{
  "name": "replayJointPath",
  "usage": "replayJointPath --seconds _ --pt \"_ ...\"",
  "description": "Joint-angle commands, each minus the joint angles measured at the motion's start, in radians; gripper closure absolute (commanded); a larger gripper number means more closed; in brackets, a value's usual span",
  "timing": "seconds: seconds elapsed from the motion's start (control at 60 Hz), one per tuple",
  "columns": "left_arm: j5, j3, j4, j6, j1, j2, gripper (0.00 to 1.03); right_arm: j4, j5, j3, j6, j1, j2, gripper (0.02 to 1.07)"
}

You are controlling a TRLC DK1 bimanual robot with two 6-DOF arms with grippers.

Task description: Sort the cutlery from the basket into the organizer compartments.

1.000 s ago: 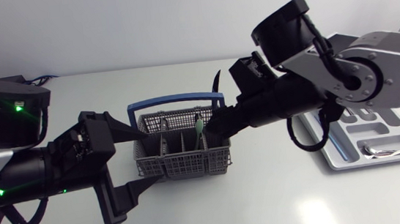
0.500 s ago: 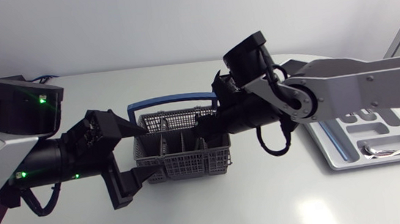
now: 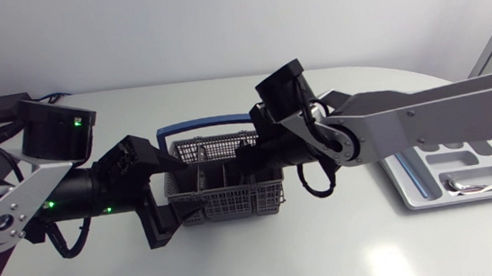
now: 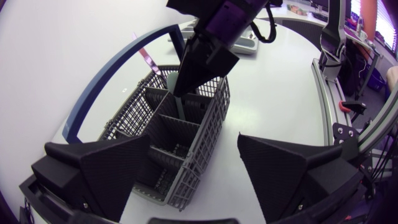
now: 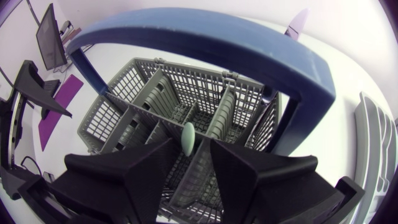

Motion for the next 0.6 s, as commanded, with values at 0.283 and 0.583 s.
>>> replayJointPath --seconds 0.283,0.583 --pt "0.054 -0.002 0.009 -0.032 0.045 0.033 0.06 0.055 0.045 0.012 0.035 0.013 0.017 0.71" --pt "0.056 -0.011 0.006 -0.035 0.045 0.014 0.06 0.063 0.045 0.015 0.027 0.034 0.013 0.94"
